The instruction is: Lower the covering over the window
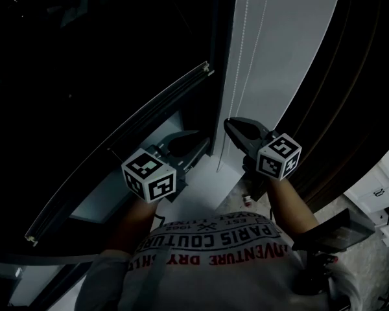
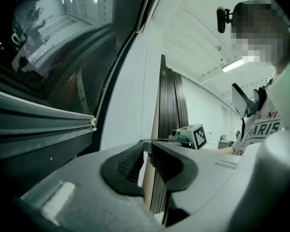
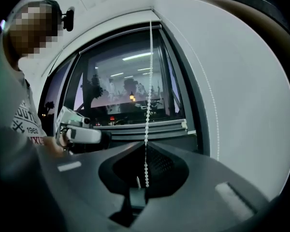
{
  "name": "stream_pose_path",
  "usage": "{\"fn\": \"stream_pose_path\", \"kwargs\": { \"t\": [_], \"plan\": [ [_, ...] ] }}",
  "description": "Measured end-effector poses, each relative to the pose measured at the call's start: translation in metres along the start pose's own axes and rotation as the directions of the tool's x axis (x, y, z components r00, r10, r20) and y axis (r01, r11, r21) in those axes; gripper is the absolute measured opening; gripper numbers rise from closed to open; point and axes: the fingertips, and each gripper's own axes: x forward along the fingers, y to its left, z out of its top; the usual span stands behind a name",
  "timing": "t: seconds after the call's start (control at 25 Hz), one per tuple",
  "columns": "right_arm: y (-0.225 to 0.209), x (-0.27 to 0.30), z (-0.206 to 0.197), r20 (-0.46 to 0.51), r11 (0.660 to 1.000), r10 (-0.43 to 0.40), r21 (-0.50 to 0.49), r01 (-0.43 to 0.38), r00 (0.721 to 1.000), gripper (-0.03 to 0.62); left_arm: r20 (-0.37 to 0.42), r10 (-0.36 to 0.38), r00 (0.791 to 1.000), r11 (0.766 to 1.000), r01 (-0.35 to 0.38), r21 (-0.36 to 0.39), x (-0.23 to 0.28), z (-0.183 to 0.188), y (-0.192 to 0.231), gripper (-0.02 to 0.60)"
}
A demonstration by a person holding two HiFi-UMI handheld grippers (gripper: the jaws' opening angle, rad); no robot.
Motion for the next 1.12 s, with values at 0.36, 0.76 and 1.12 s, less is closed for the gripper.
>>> {"fn": "stream_pose_path", "kwargs": {
  "t": [0.36,0.76,1.12],
  "plan": [
    [0.005,-0.043,-0.002,-0.008,0.982,0.172,0.085,-0.17,0.985,0.012,0.027,-0.066,0.997,0.998,0.066,0.007,0.064,0.039,-0.03,0.123],
    [0.011,-0.073,-0.004,-0.041,0.959,0.271,0.09,-0.267,0.962,0.012,-0.002,-0.042,0.999,0.997,0.042,0.06,0.103,0.052,-0.061,0.133],
    [0.022,-0.083,-0.007,-0.013,0.95,0.299,0.092,-0.297,0.954,0.011,-0.007,-0.013,1.0,0.997,0.014,0.077,0.101,0.046,-0.072,0.011]
  ]
}}
